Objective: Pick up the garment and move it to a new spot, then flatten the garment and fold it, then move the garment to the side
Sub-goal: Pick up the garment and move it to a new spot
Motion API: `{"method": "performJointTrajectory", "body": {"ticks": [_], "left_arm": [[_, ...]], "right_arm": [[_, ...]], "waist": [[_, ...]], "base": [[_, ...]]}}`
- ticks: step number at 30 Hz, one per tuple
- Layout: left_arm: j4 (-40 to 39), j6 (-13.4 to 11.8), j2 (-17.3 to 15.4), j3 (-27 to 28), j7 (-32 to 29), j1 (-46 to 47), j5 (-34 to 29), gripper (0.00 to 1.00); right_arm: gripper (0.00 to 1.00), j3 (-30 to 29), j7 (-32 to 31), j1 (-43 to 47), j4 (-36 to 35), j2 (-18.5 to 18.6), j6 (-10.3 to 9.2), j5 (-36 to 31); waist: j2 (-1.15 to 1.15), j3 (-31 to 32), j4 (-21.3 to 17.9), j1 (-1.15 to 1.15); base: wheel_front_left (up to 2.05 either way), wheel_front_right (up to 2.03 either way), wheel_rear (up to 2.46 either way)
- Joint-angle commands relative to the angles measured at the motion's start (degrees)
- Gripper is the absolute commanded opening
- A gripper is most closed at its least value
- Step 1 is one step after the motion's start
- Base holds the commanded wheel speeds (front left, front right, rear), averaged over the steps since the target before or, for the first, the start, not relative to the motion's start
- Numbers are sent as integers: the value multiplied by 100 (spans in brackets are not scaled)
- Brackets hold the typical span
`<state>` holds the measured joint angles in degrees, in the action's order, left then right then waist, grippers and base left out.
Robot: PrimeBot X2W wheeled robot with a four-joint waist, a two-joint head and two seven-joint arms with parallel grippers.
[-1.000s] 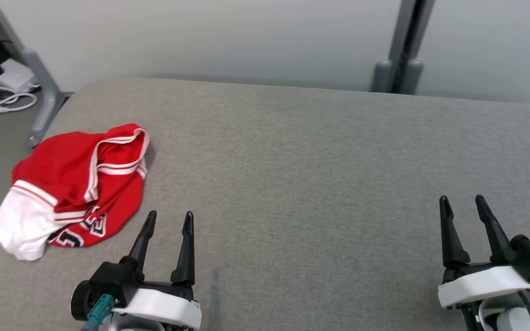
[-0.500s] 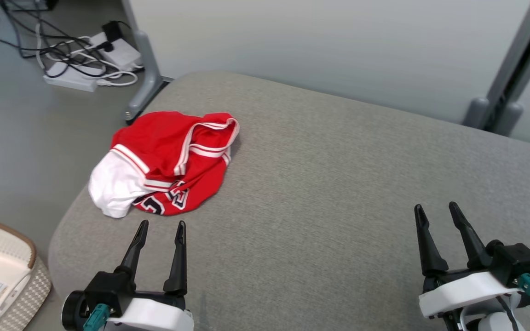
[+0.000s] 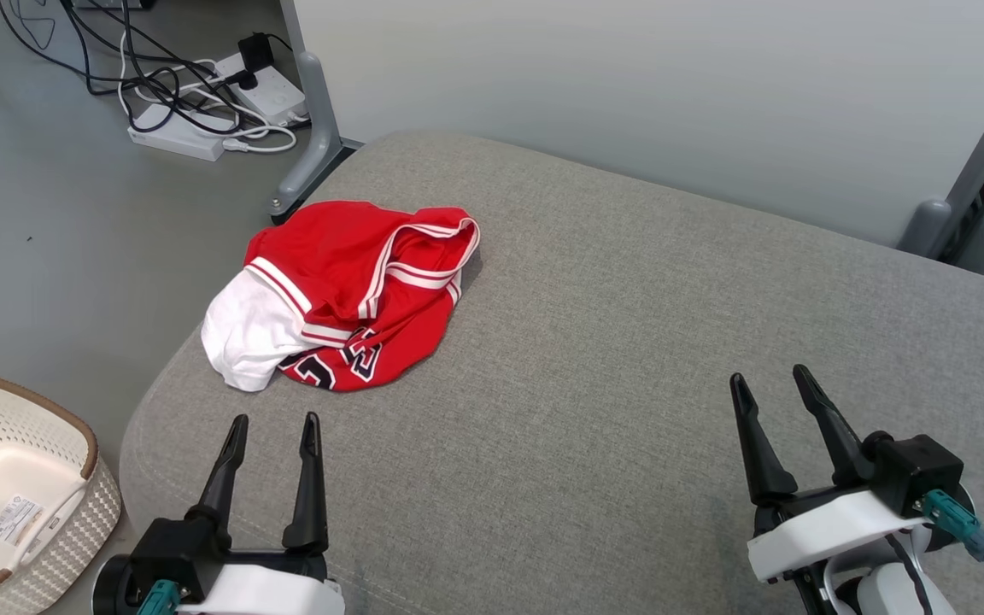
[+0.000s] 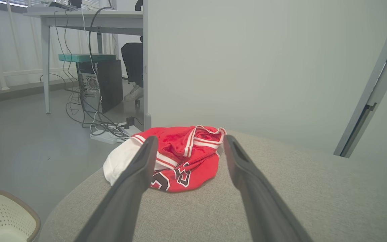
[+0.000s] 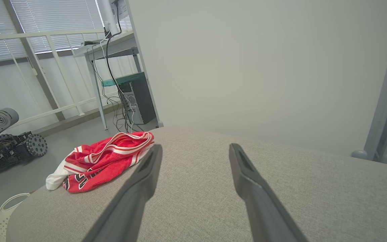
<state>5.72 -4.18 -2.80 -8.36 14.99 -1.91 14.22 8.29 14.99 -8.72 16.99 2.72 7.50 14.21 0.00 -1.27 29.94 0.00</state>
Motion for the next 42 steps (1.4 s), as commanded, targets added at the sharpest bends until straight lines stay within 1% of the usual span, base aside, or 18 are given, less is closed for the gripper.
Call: {"method": "performJointTrajectory", "body": {"ticks": [1,18,24,26,29,33,35,39,42], "left_arm": [[-29,-43,-20,17,24,-9,49,100],[56,-93,-20,-59,24,110,78,100],[63,-90,-20,-26,24,157,112,100],[258,-73,-20,-16,23,164,95,100],[579,-6,-30,99,18,431,-37,100],[900,178,-56,292,17,741,-106,100],[1128,281,-98,391,17,995,-46,100],[1656,435,-238,530,17,1594,26,100],[2063,512,-447,641,-66,2088,93,100]], "right_arm": [[100,11,30,-41,15,36,-2,-18],[100,-52,30,68,33,36,-2,-60],[100,-80,30,13,-23,36,-2,-135],[100,-126,30,-10,-73,37,-2,-213],[100,-182,30,-9,-172,34,-2,-352],[100,-251,-17,-149,-297,40,-2,-648],[100,-278,-106,-242,-429,36,-2,-811],[100,-304,-287,-372,-733,51,-2,-1050],[100,-290,-401,-479,-958,74,-2,-1142]], "waist": [[0,-11,1,0],[0,-20,-32,0],[0,-128,-23,0],[0,-217,-19,0],[0,-436,-48,0],[0,-862,-238,0],[0,-1124,-344,0],[0,-1546,-550,0],[0,-1813,-739,0]], "base": [[0,0,0],[0,0,0],[0,0,0],[0,0,0],[0,0,0],[0,0,0],[0,0,0],[0,0,0],[0,0,0]]}}
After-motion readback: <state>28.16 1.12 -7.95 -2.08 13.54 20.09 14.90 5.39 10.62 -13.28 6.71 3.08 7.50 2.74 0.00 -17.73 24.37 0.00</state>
